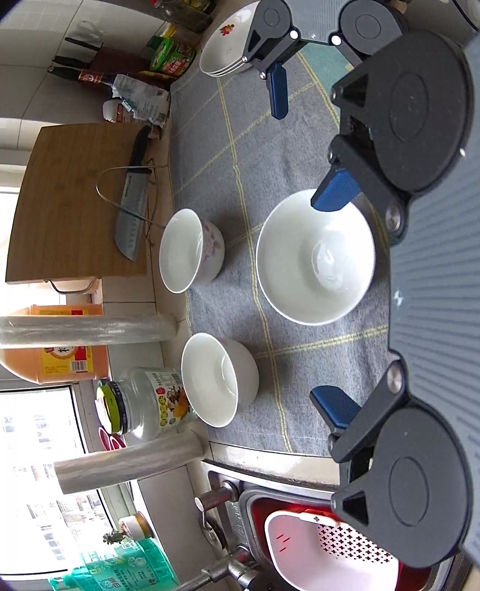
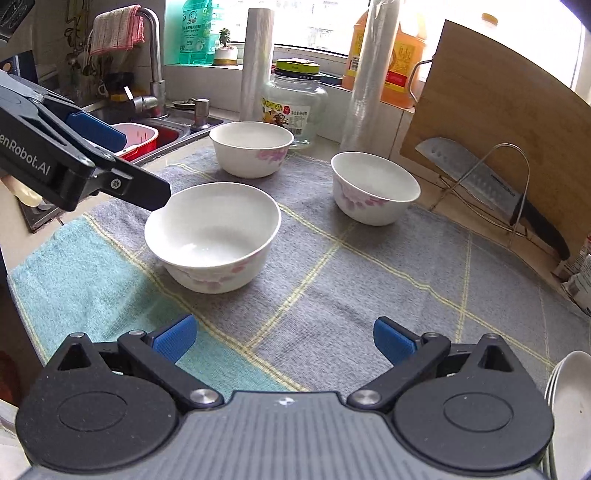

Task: Organize plates and bowls
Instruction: 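Move the left gripper to a plain white bowl and grasp its rim, then lift the white bowl with the left gripper and carry it across the towel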

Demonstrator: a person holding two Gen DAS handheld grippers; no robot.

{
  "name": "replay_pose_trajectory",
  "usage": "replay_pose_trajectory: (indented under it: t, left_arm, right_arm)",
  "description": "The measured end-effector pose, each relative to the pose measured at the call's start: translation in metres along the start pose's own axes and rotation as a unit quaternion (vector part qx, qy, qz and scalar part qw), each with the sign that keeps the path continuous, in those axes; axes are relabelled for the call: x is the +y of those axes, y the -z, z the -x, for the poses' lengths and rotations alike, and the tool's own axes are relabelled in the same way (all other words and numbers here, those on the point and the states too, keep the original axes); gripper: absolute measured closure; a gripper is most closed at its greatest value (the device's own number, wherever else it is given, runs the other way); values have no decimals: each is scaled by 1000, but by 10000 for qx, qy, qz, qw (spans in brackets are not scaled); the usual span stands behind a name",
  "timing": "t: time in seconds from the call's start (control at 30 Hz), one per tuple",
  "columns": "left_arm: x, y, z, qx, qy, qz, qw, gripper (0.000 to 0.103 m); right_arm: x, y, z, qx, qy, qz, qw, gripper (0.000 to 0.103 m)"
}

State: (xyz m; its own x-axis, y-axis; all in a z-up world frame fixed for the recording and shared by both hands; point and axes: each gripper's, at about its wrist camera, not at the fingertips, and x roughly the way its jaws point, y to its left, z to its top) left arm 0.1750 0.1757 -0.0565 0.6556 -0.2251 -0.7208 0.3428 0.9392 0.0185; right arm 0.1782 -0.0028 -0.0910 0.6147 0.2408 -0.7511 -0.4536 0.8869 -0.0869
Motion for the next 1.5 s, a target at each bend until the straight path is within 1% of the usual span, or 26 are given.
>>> replay_pose_trajectory:
  t: [0.1,0.2,0.3,0.5,0.57,0.67,0.73,0.77,0.87,1.03,1.1,1.33,1.5]
  left_arm:
    - [13,0,-6,47,149,-31,9999,3]
    - [22,-1,-13,105,386,-20,9992,3]
    - [27,-2,-20,172,501,-37,9986,3]
    - [29,-7,-33,283,760,24,9967,3]
    - [28,-8,-38,314,778,51,9965,4]
    - [26,-9,-50,405,823,98,9957,8]
    - [23,-11,-58,575,864,157,9945,22]
    - [22,-12,-61,621,921,189,9936,23]
    - [20,-13,-70,718,976,248,9923,26]
    - [19,-16,-78,795,1051,312,9908,29]
    - [20,-18,-80,789,1074,327,9905,32]
    - [23,-23,-86,833,1235,374,9881,34]
    - [24,-25,-87,907,1478,484,9837,34]
  right_arm:
    - [14,-7,-7,67,29,79,9999,0]
    - [25,-12,-17,172,0,196,9997,0]
    - [33,-17,-23,217,-9,315,9993,0]
    - [37,-25,-34,198,-52,484,9986,0]
    - [35,-27,-40,160,-141,561,9982,0]
    - [34,-29,-48,108,-294,687,9971,0]
    - [35,-29,-53,103,-384,779,9962,0]
    - [36,-29,-54,96,-449,829,9955,0]
    - [39,-30,-58,46,-595,969,9935,0]
    - [41,-36,-64,-61,-591,1084,9923,0]
    - [41,-39,-65,-71,-589,1062,9926,4]
    - [44,-40,-65,-162,-505,1117,9923,4]
    - [44,-38,-64,-186,-500,1110,9924,4]
